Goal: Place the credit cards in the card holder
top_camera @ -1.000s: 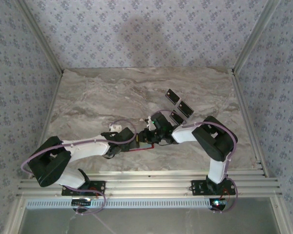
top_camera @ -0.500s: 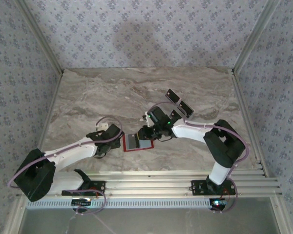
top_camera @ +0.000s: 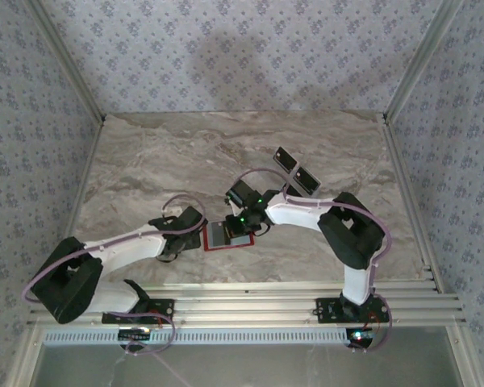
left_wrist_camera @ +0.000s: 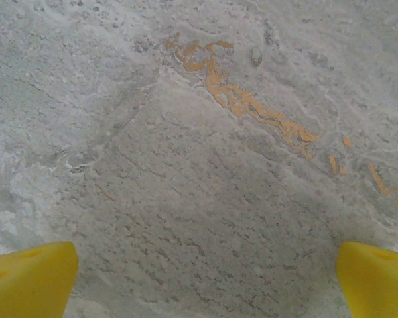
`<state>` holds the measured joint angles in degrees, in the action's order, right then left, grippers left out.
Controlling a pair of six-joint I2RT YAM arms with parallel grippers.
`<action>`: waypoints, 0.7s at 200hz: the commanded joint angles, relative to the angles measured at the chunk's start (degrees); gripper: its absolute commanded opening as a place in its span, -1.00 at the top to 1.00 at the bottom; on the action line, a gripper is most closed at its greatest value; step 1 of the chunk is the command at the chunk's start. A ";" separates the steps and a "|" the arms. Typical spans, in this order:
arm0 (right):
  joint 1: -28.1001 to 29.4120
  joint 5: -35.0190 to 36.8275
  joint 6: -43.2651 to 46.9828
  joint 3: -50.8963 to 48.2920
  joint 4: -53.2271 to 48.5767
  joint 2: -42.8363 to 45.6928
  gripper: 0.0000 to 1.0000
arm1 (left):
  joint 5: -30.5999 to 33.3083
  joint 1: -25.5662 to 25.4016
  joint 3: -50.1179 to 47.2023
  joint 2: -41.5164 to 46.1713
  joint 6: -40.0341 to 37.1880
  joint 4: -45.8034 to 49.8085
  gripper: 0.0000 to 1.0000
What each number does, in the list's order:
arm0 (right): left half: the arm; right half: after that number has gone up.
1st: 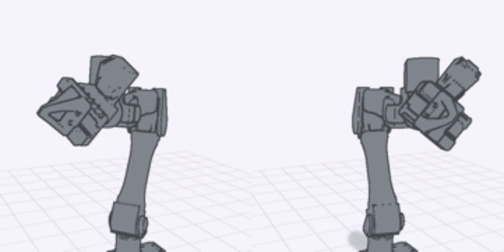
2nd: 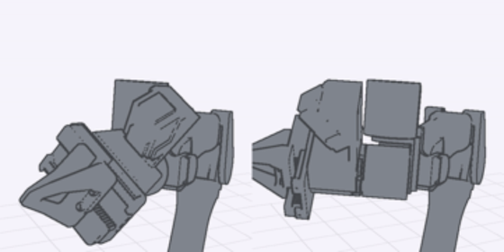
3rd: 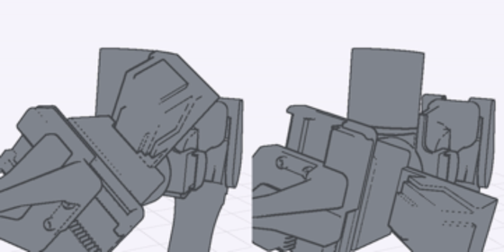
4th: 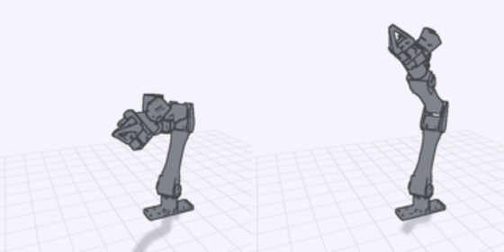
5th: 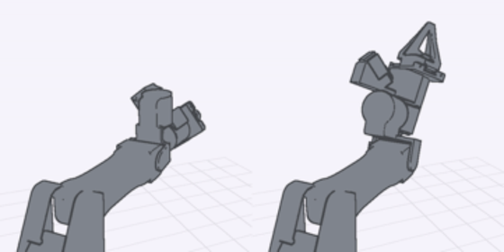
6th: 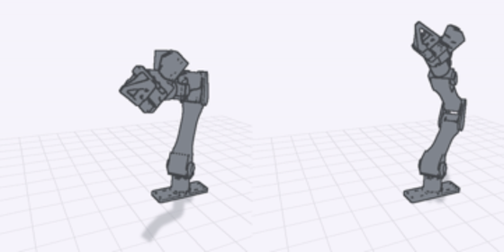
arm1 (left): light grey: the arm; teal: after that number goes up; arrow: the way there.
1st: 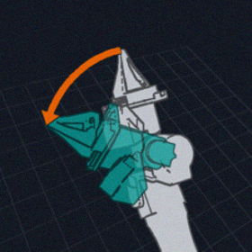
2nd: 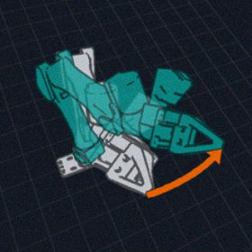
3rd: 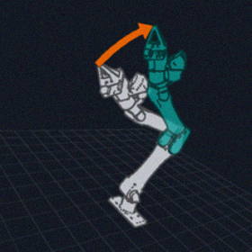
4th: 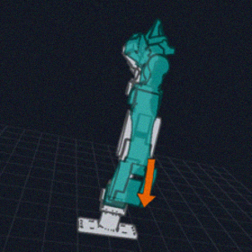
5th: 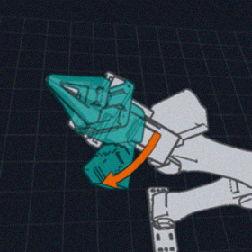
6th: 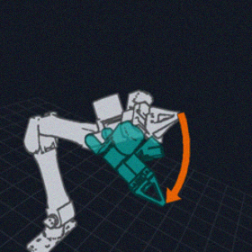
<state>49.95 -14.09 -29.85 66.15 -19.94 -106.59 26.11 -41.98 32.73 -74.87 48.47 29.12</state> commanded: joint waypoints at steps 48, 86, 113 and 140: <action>-0.03 0.86 1.80 1.66 -2.12 -2.76 1.00 | -0.97 0.16 1.43 -3.73 -1.26 -1.87 -1.00; 0.54 0.37 2.30 4.28 -2.90 -3.22 1.00 | -1.32 -0.26 1.68 -5.23 -1.15 -2.65 -1.00; 1.24 -0.28 2.80 5.83 -3.65 -4.31 1.00 | -1.40 -0.48 1.81 -6.03 -1.11 -3.02 -0.99; 1.55 -1.15 3.11 7.16 -4.14 -5.37 1.00 | -1.48 -0.80 1.76 -6.40 -1.08 -3.31 -1.00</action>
<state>50.96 -14.11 -27.99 71.31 -21.71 -110.34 26.17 -42.30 34.54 -78.94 47.86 28.34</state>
